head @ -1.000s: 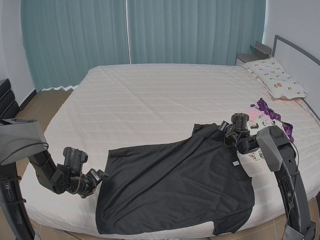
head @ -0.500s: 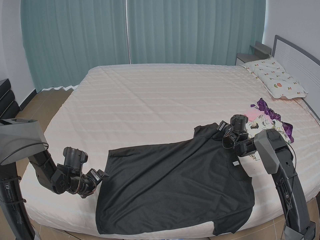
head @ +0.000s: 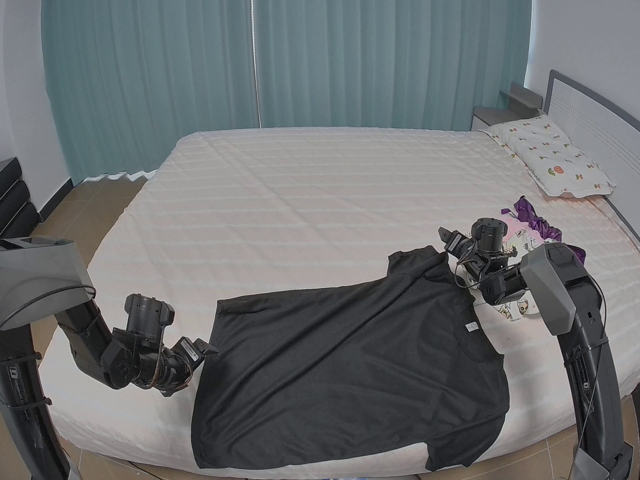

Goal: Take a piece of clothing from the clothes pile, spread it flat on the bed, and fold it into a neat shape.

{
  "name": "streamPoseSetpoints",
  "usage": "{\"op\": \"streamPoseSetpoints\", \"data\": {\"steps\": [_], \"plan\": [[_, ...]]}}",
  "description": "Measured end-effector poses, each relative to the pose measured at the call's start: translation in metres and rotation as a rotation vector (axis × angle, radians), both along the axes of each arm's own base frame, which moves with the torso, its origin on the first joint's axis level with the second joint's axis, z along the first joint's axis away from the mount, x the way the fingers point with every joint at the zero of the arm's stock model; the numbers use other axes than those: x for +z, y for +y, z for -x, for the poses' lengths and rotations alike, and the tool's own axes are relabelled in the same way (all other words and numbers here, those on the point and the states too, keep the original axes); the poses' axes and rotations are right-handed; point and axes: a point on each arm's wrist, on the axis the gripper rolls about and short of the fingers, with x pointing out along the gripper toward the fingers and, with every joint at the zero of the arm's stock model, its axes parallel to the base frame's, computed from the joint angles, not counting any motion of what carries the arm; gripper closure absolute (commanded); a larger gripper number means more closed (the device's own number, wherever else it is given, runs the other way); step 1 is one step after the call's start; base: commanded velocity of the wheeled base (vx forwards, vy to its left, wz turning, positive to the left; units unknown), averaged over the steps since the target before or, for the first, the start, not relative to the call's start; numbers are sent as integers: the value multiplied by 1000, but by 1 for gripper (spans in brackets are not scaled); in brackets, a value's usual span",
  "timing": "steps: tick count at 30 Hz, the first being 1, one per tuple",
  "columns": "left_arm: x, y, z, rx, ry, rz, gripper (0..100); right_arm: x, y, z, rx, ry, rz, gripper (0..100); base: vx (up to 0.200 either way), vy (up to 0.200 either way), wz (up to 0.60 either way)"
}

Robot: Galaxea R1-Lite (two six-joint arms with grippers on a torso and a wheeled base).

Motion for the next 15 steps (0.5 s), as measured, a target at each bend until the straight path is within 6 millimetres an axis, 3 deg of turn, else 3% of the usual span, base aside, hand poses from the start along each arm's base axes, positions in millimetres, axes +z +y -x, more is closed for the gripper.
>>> {"op": "streamPoseSetpoints", "data": {"steps": [3,15], "plan": [[1,0,1,-1,-22,6,0,1,0,15,2,35,2,0,0,0,0],[10,-6,16,-33,-83,24,0,13,3,108,4,199,-89,0,-200,0,0]]}}
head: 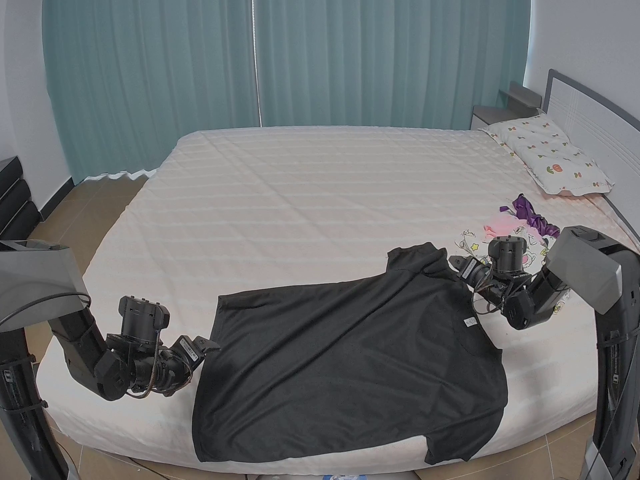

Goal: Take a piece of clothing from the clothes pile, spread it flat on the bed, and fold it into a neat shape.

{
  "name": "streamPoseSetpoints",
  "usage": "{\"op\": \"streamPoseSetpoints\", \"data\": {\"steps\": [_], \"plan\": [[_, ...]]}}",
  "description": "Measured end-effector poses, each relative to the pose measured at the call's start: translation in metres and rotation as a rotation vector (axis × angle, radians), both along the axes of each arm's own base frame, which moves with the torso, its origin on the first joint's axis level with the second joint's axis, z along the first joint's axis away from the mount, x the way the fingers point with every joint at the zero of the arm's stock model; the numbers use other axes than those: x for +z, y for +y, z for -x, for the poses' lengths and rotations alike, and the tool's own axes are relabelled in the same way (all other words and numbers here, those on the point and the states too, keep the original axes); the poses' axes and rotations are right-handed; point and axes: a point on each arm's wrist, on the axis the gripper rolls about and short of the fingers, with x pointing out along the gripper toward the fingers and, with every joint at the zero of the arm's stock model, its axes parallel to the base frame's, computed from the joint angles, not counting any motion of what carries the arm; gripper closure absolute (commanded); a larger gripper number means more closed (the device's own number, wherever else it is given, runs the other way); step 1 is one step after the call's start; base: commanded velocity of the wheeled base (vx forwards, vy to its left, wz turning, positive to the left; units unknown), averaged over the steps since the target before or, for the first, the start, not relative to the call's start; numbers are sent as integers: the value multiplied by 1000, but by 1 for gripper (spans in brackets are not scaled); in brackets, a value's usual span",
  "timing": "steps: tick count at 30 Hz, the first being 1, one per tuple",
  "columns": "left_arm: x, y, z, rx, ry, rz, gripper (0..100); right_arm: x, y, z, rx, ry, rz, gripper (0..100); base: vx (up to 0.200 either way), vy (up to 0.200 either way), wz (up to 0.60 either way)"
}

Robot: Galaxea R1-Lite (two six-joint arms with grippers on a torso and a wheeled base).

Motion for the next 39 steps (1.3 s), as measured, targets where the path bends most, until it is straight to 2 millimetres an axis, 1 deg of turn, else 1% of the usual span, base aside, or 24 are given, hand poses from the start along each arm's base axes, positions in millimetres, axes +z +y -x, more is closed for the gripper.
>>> {"op": "streamPoseSetpoints", "data": {"steps": [3,5,9,12,16,21,24,29,32,39], "plan": [[2,-3,8,-9,-2,8,0,-1,-1,31,-16,65,-66,0,-200,0,0],[2,-5,16,-15,8,15,0,-4,-2,52,-30,115,-147,0,-200,0,0],[0,-6,34,-30,42,20,0,-5,-4,79,-36,161,-277,0,-200,0,0],[-1,-9,43,-46,56,17,0,-2,-6,90,-22,159,-308,0,0,0,0],[-4,-12,43,-34,29,-18,0,-1,-6,96,-15,148,-313,0,0,0,0],[-9,-17,30,-29,-120,-70,0,-2,-6,101,-9,145,-313,0,0,0,0],[-18,-19,24,-60,-179,-125,0,-3,-6,103,-7,144,-313,0,0,0,0],[-37,-20,19,-142,-152,-189,0,-5,-6,105,-6,150,-313,0,0,0,0],[-44,-18,10,-161,-124,-210,0,-6,-6,105,-6,153,-313,0,0,0,0],[-50,-14,-9,-167,-114,-235,0,-6,-4,106,1,156,-312,0,0,0,0]]}}
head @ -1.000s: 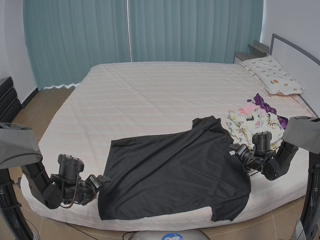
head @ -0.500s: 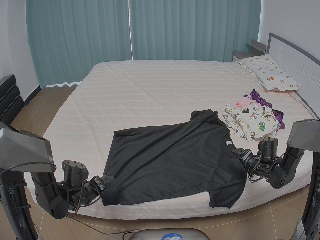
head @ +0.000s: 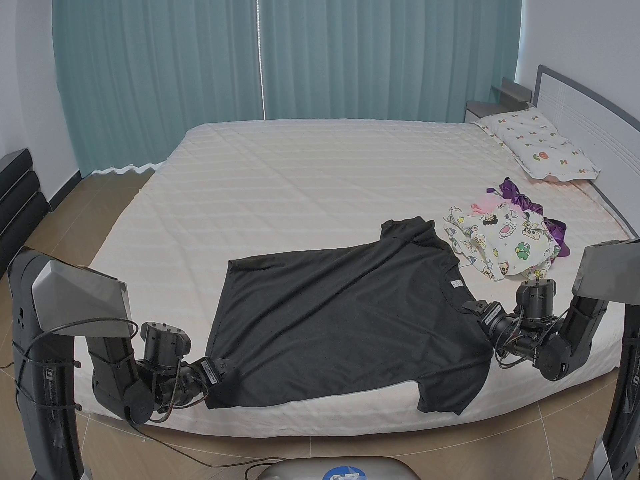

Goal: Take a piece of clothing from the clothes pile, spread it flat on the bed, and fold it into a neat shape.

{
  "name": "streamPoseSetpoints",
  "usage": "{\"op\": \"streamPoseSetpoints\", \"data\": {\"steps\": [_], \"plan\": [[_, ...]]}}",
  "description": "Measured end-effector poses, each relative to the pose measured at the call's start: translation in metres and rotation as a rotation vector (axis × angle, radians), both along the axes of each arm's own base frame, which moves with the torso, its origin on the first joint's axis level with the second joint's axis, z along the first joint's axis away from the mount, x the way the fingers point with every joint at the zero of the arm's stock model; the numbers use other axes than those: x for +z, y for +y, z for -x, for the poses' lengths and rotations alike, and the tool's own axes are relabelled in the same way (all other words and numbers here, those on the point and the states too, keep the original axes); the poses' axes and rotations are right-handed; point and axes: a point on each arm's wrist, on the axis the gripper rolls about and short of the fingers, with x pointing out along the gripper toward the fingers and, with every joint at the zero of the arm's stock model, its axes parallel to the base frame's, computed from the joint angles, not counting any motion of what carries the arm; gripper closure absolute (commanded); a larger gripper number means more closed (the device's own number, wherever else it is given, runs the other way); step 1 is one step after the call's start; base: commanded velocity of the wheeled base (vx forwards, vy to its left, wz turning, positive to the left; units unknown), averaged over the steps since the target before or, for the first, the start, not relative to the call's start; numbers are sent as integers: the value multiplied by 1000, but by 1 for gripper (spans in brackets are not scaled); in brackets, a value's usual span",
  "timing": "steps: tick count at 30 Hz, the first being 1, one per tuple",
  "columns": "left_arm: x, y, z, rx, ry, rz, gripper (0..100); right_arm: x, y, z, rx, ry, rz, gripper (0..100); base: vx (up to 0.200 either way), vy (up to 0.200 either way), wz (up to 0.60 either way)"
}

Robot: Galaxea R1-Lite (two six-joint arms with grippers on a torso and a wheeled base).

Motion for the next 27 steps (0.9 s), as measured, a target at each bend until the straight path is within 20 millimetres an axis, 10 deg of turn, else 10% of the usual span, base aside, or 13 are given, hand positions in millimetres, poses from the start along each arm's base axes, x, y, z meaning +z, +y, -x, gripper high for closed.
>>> {"op": "streamPoseSetpoints", "data": {"steps": [25,26,27], "plan": [[-13,-13,-13,2,-26,-62,0,-1,2,-1,5,-1,-2,0,0,0,0],[-13,-14,-14,2,-26,-63,100,-1,2,-1,5,-1,-2,0,0,0,0],[-14,-15,-13,0,-24,-64,100,-1,2,-1,5,-1,-2,0,0,0,0]]}}
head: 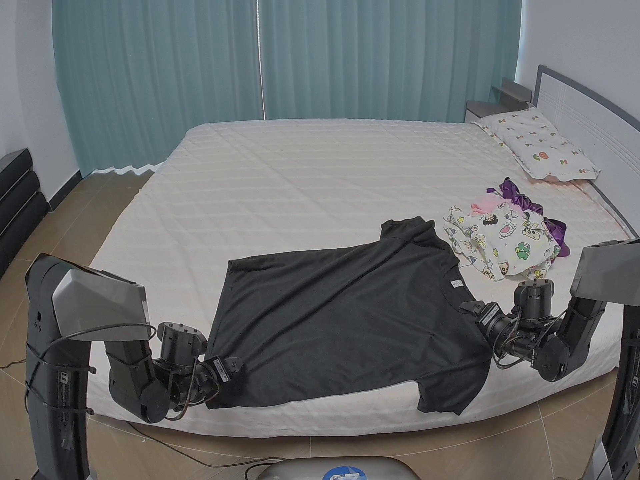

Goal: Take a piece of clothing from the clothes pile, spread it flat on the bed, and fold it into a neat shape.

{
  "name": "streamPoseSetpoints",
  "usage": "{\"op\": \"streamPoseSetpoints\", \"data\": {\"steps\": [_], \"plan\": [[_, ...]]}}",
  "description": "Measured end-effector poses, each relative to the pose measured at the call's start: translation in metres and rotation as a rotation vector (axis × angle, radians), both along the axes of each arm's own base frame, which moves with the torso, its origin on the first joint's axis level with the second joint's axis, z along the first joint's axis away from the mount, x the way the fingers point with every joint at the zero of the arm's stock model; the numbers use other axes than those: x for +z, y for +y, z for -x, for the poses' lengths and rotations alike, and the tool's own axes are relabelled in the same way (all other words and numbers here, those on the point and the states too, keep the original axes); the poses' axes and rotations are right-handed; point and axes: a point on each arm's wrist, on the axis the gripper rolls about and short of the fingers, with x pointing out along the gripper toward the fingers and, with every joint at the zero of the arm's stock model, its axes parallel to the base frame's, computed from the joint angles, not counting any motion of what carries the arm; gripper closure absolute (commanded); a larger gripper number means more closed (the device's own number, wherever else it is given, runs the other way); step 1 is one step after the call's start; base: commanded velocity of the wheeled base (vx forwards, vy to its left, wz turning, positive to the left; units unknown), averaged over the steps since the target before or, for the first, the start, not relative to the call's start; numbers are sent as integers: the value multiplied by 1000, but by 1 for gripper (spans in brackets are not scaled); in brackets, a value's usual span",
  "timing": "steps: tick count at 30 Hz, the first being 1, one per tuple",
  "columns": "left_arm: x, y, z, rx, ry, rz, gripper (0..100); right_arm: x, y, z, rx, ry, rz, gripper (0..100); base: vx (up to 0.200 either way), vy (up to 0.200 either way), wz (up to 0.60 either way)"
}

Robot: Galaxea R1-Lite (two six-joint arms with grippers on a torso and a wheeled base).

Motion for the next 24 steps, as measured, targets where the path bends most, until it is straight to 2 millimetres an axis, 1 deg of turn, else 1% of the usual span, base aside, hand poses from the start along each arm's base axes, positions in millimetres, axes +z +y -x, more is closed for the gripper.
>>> {"op": "streamPoseSetpoints", "data": {"steps": [6,11,18,21,24], "plan": [[-1,-1,1,5,7,-2,100,0,0,0,-1,1,-1,0,0,0,0],[1,4,2,63,-7,-35,100,0,0,0,-1,2,-2,0,0,0,0],[18,8,-4,108,-57,-20,100,-1,0,1,1,4,-1,0,0,0,0],[25,10,-10,115,-73,-15,100,-1,1,1,3,4,-1,0,0,0,0],[28,13,-18,125,-53,-21,100,-1,1,1,2,7,-1,0,0,0,0]]}}
